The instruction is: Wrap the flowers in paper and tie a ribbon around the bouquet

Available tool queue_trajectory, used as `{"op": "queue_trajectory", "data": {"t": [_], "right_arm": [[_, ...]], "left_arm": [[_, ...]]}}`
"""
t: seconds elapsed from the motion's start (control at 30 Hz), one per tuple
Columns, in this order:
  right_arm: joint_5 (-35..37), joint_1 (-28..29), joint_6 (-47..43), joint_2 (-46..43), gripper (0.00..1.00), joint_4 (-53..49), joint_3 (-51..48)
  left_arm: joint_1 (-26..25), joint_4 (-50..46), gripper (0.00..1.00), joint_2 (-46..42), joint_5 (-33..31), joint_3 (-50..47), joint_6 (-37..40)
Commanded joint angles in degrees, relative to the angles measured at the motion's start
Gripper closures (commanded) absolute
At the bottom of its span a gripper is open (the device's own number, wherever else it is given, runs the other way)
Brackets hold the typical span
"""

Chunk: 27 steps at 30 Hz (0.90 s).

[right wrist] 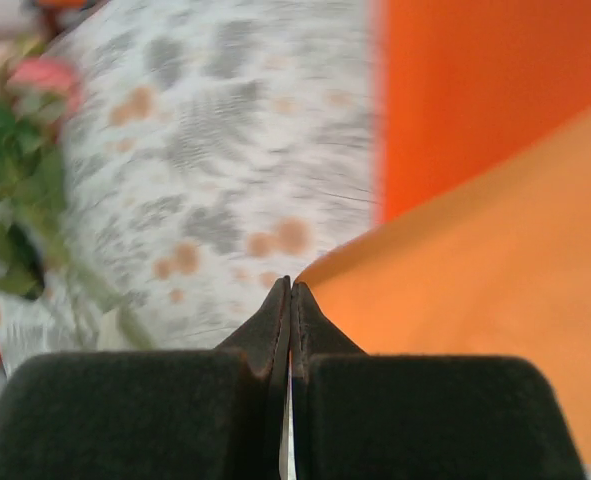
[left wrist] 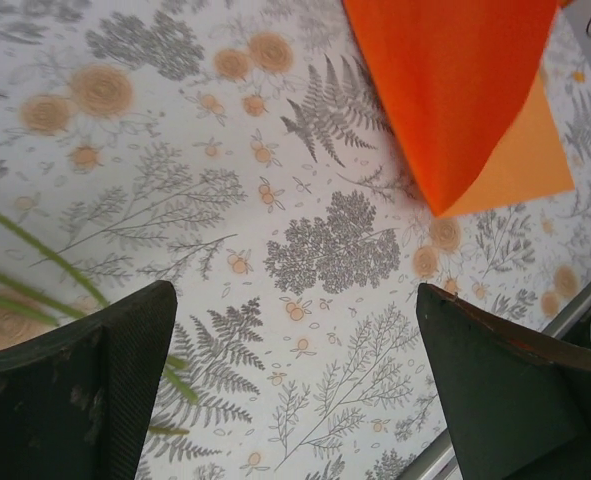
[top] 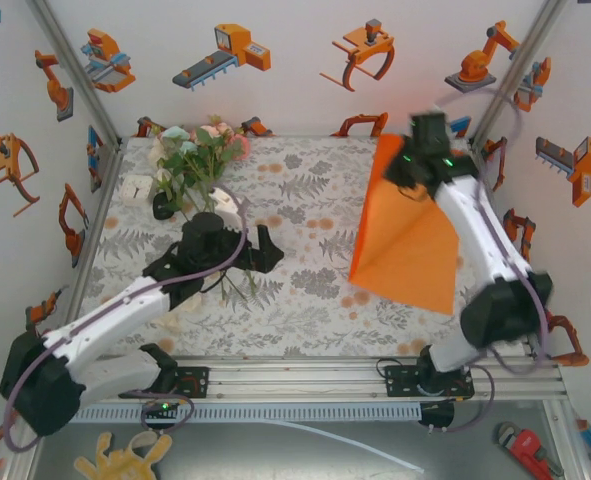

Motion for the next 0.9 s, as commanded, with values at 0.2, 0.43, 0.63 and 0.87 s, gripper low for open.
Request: {"op": "queue_trajectory", "data": {"t": [0.2, 0.43, 0.63, 0.87], "right_arm": [[-9.7, 22.8, -13.0, 47.1, 0.65, -24.0, 58.7], [-4.1, 21.0, -13.1, 24.6, 0.01, -10.3, 29.7], [-2.2, 6.6, 3.7, -5.1, 0.07, 13.4, -20.3], [-4.9, 4.0, 8.6, -5.9, 0.16, 28.7, -42.2]], "left_arm": [[1.7, -13.4, 0.03, -21.3, -11.2, -5.1, -6.3], [1.9, -13.4, 0.03, -14.7, -7.3, -2.1, -6.8], [7.1, -11.2, 0.03, 8.1, 6.5, 10.3, -4.2], [10.5, -1.7, 0.03, 40.6, 34.4, 29.0, 5.6]]}}
